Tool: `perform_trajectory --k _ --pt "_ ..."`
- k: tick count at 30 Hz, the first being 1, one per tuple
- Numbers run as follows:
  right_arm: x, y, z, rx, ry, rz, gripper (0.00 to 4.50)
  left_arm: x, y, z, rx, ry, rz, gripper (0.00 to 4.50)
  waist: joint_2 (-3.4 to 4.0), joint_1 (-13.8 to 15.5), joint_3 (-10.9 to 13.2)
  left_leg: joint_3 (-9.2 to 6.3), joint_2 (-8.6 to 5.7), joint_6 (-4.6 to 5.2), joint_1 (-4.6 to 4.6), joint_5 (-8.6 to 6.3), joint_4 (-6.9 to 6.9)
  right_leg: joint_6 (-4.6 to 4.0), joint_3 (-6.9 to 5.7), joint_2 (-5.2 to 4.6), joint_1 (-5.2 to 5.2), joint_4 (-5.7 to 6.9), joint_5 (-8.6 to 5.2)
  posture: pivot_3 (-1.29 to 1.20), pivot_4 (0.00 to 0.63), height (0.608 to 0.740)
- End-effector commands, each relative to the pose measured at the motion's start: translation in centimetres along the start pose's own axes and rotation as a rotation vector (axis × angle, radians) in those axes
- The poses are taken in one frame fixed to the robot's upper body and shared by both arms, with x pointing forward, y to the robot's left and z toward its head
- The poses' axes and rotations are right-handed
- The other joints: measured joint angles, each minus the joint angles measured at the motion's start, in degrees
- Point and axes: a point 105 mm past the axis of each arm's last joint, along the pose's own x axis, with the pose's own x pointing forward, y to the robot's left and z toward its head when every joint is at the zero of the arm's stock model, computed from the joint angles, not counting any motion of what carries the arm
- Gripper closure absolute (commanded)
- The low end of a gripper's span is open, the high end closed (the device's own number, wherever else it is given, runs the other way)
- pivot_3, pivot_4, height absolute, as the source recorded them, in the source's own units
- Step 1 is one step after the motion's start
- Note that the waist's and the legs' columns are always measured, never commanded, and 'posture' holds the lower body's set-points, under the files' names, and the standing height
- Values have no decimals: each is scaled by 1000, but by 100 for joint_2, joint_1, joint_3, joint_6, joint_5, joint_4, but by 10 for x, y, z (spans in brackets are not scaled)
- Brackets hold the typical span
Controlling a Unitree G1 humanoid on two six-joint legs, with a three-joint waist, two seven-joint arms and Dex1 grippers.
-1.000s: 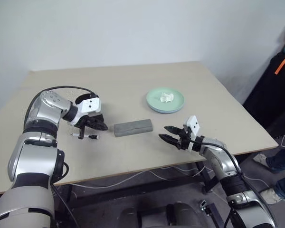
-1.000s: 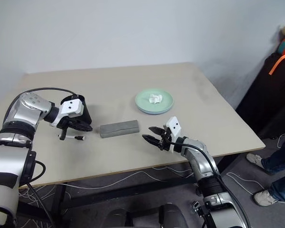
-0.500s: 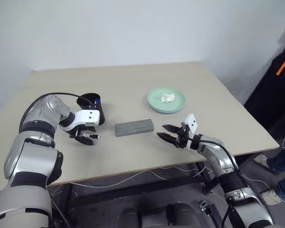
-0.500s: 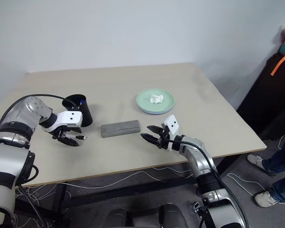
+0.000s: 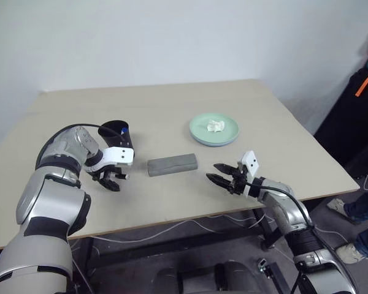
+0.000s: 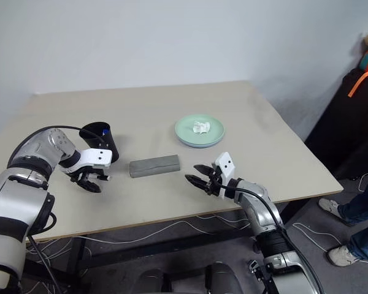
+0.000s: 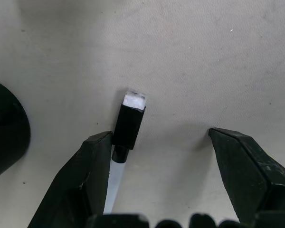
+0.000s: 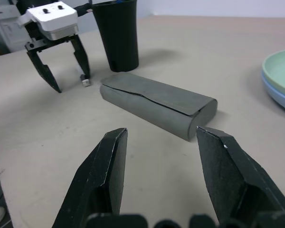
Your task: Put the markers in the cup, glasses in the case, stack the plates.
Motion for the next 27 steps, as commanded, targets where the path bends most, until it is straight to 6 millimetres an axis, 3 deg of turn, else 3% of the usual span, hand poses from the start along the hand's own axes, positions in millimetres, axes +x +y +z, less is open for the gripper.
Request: perform_trajectory --k 1,7,13,20,27 --pt "-2 -1 17 -39 -46 -9 2004 -5 3 7 12 -13 1 2309 0 6 0 0 0 1 0 0 0 0 0 0 1 0 0 0 0 740" --pt "-2 -1 17 -37 -45 -10 2004 -6 2 9 11 -25 -10 4320 0 1 0 -1 0 -5 1 -3 5 0 -1 -2 2 2 0 0 0 740" --pt "2 0 18 -40 -47 1 2004 -10 2 13 33 -71 -5 4380 0 2 0 -1 0 -3 -1 -2 4 0 -1 -1 1 1 0 0 0 740" --pt "1 1 16 -38 -43 9 2004 -39 11 59 108 -398 46 4380 -3 3 1 -3 0 10 -8 5 4 0 -3 -2 -2 -2 0 0 0 740" --pt "2 3 14 -33 -37 25 2004 -121 34 111 123 -908 310 4380 -6 -2 3 -3 0 14 -5 8 4 0 -2 0 0 -1 0 0 0 740"
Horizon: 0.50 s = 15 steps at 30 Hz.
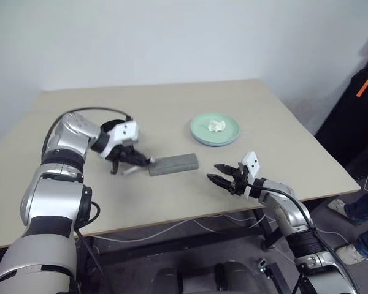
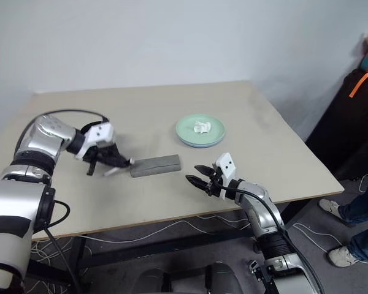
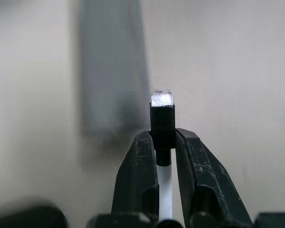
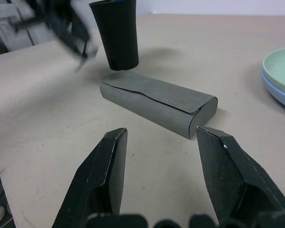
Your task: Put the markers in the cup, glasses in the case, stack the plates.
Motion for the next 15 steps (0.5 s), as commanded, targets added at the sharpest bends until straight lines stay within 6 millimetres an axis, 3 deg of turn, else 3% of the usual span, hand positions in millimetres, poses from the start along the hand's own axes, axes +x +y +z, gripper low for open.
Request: perform_trajectory --k 1,3,5,10,15 --pt "2 1 13 -37 -36 22 2004 -32 27 61 94 -288 209 4380 0 -1 0 0 0 1 -1 0 0 0 1 0 0 0 0 0 0 740" --pt "3 1 13 -36 -34 27 2004 -48 41 78 95 -396 359 4380 0 -4 0 0 -1 1 2 1 0 10 2 0 2 0 6 0 0 740" --pt "4 2 13 -36 -33 31 2004 -66 57 81 80 -446 544 4380 1 -5 0 1 0 2 4 1 0 12 4 1 2 0 7 0 0 740" --pt "4 2 14 -35 -32 38 2004 -95 77 61 48 -436 904 4380 1 -3 -1 1 0 2 10 2 0 15 5 4 3 9 9 0 0 740" --pt "5 1 14 -35 -27 46 2004 -97 79 39 4 -452 1065 4380 2 -1 -3 6 0 1 15 1 0 15 7 2 8 9 10 0 0 740"
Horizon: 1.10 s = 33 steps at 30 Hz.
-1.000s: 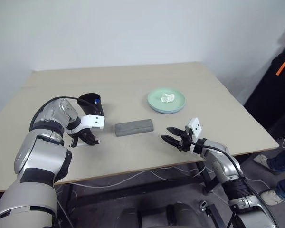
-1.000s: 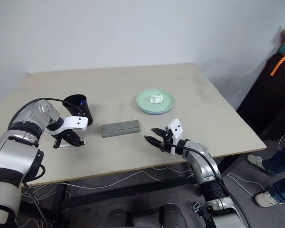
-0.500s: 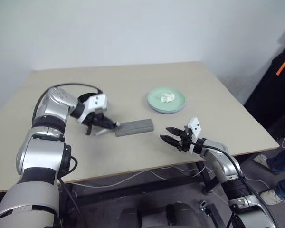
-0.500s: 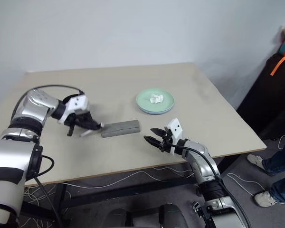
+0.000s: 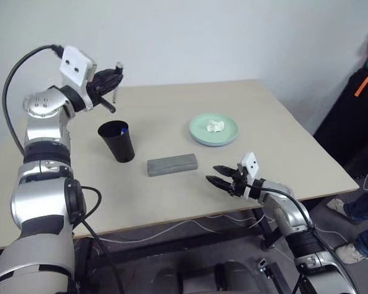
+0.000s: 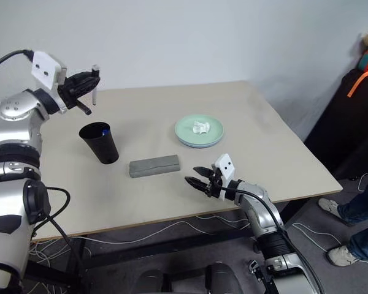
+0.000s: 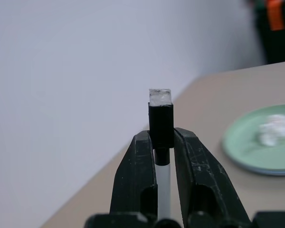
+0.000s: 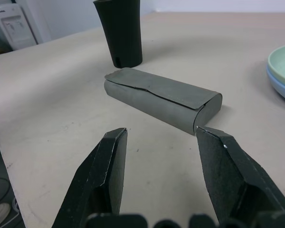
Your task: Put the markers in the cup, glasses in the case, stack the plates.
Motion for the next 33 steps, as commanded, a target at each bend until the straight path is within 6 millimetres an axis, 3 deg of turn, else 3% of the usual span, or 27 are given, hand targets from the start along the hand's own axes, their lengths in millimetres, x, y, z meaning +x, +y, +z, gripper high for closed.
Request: perform_trajectory --k 1,6,17,27,33 --pt "5 -1 17 -46 -36 25 2004 -2 9 9 21 -67 104 4380 -5 7 -1 0 0 0 -2 0 1 0 0 0 -2 0 0 0 0 740" --pt "5 -2 18 -51 -33 30 2004 -7 4 -12 -48 -65 203 4380 -9 3 -2 -1 -1 -2 -8 0 2 0 -4 -1 0 -4 1 0 0 740" --pt "6 -2 18 -49 -27 37 2004 -9 -16 -41 -164 -7 212 4380 -9 2 -2 0 0 -3 -4 0 0 0 -4 0 1 -3 2 0 0 740" --pt "6 0 17 -44 -31 36 2004 -10 -23 -46 -160 13 226 1069 -9 1 -2 0 0 -8 -3 -3 -2 0 -5 1 0 -4 2 0 0 740" --pt "6 0 17 -45 -33 39 2004 -10 -26 -41 -162 -16 228 1069 -9 3 -2 0 0 -9 -4 -3 -1 0 -5 0 1 -5 2 0 0 740"
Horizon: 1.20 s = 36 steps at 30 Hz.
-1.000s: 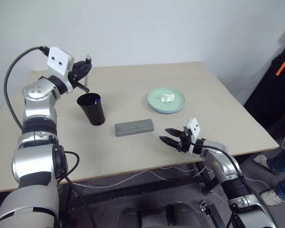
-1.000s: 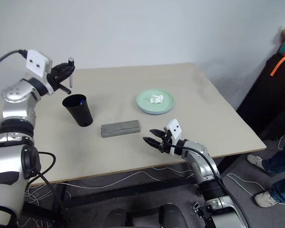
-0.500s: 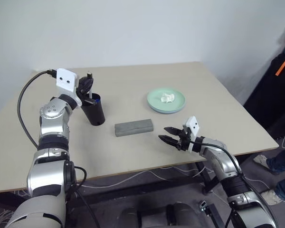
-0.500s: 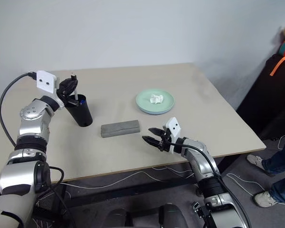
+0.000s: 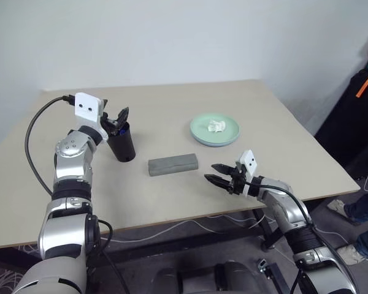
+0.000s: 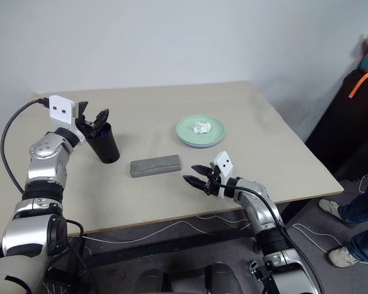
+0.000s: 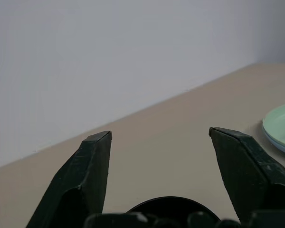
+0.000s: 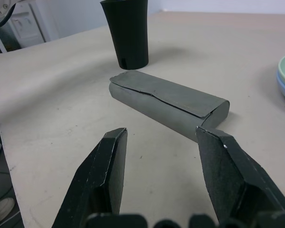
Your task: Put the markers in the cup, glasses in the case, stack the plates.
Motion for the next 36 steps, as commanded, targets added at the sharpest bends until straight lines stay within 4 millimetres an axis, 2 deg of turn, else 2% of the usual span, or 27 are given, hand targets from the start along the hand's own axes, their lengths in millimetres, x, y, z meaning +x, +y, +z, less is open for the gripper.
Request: perform_trajectory --k 1,8,10,12,18,22,30,36 --pt "2 -1 12 -36 -35 12 2004 3 -1 23 14 -86 4 1069 0 1 0 0 0 0 0 0 0 0 0 0 0 0 0 0 0 740" --pt "0 -5 28 -45 -79 21 2004 -9 -1 41 -28 -162 -33 1069 0 -4 0 1 1 -1 0 -1 -3 0 1 1 -2 0 0 0 0 740" --pt "-5 -7 41 -58 -114 34 2004 -25 -10 51 -76 -206 -124 1069 3 -30 1 0 1 -1 1 -1 -3 0 1 1 -1 0 0 0 0 740" --pt "-8 -10 55 -73 -149 46 2004 -47 -19 52 -106 -205 -204 1069 4 -36 0 11 1 -1 5 -1 -11 0 14 0 -6 -1 0 0 0 740" --pt "-17 -16 72 -109 -169 54 2004 -82 -34 30 -143 -108 -241 1069 5 7 0 3 3 -17 6 -9 -16 -4 4 2 -3 -6 -2 0 0 740" --pt "-24 -23 75 -130 -156 45 2004 -93 -47 8 -127 -27 -223 1069 7 1 1 4 1 -17 6 -9 -11 -15 2 -3 4 -11 -9 0 0 740" --pt "-34 -32 66 -128 -117 8 2004 -99 -58 -38 -122 53 -98 1069 13 1 0 3 5 -18 8 -9 -18 -17 -4 1 0 -10 -10 0 0 740" --pt "-40 -28 58 -108 -80 14 2004 -108 -62 -64 -155 86 22 1069 12 1 0 7 3 -18 2 -9 -21 -16 -1 -2 -3 -19 -9 0 0 740"
